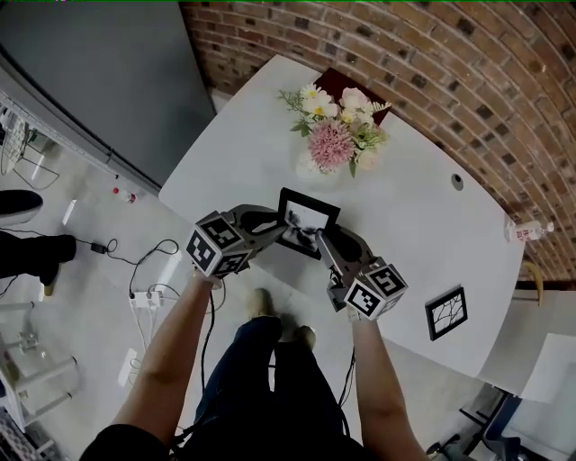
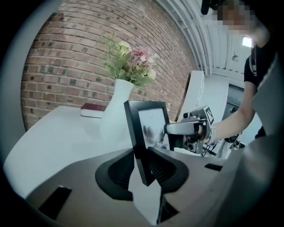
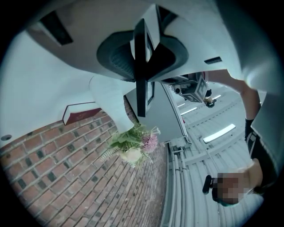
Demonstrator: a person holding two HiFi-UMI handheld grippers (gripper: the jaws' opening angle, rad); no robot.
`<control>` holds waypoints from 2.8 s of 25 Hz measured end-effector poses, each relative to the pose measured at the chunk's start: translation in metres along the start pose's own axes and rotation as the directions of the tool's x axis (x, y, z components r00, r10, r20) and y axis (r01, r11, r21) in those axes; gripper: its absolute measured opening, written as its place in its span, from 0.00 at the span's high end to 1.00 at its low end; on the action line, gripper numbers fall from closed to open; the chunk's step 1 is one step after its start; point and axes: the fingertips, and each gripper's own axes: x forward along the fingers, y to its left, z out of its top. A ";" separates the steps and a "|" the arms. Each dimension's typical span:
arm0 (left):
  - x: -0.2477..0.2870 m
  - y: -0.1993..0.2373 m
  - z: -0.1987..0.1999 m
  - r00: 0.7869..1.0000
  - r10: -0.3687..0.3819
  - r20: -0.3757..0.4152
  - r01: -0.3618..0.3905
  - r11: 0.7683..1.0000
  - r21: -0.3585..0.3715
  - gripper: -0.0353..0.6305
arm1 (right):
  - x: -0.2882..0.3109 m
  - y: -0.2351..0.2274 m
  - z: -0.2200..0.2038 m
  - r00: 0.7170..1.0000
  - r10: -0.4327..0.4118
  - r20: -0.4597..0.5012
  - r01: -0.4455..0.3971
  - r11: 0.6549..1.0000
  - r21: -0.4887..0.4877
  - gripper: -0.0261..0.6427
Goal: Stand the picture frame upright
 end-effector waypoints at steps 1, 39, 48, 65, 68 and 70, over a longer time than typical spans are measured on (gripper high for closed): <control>0.002 0.005 0.000 1.000 0.004 -0.005 -0.004 1.000 0.013 0.79 | 0.004 -0.003 0.000 1.000 -0.006 0.007 0.006 1.000 -0.009 0.83; 0.043 0.080 0.029 0.986 0.164 0.023 -0.164 0.952 0.258 0.80 | 0.053 -0.062 0.013 0.966 -0.223 0.130 0.252 0.922 -0.295 0.81; 0.047 0.085 0.033 0.982 0.187 0.038 -0.190 0.951 0.242 0.80 | 0.055 -0.072 0.016 0.949 -0.283 0.140 0.312 0.914 -0.259 0.80; 0.052 0.093 0.038 0.970 0.229 0.085 -0.243 0.937 0.250 0.80 | 0.059 -0.083 0.020 0.927 -0.335 0.166 0.367 0.902 -0.228 0.79; 0.051 0.094 0.038 0.966 0.242 0.090 -0.257 0.933 0.251 0.79 | 0.059 -0.084 0.020 0.925 -0.340 0.171 0.372 0.903 -0.214 0.79; 0.051 0.095 0.038 0.965 0.246 0.091 -0.261 0.933 0.249 0.72 | 0.059 -0.085 0.020 0.923 -0.345 0.173 0.376 0.904 -0.202 0.79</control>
